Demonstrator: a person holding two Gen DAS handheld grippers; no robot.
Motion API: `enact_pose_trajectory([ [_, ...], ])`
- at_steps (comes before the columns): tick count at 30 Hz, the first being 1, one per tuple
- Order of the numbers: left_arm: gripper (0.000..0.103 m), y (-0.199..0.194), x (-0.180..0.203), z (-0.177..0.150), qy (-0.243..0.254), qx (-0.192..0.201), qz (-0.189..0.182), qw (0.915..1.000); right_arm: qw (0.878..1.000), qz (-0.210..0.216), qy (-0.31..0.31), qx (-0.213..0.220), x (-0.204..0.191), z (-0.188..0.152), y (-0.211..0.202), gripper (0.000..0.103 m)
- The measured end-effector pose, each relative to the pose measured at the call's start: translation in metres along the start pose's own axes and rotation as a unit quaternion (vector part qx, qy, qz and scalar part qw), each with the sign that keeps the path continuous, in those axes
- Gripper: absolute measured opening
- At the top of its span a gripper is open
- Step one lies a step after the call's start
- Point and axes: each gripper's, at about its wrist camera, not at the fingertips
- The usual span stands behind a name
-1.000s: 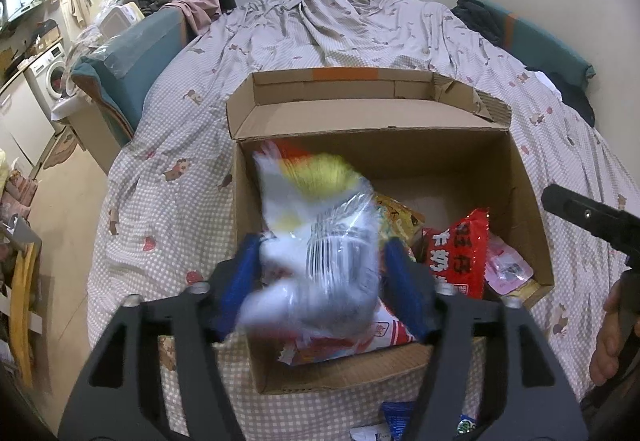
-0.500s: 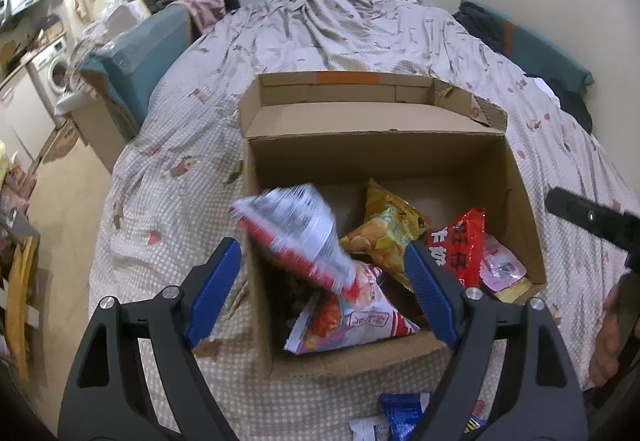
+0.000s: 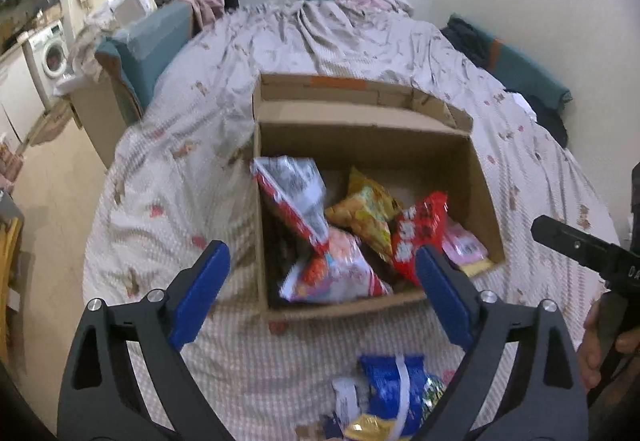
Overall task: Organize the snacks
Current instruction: 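Move both tools back down to the remaining snacks beside the box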
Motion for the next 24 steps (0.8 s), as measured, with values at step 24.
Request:
enact_pose_trajectory([
  [24,0.092,-0.01,-0.009,-0.072,-0.021,-0.1,0.034,0.9942,0.964,-0.015,-0.077,-0.255,-0.019,-0.117,0.047,0.092],
])
Point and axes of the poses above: each gripper's, at about its wrist camera, not at the fingertips, and y roughly the way its jaws point, x to its right, z to its top, and after that the axes turned 2 degrees about y, right-handed
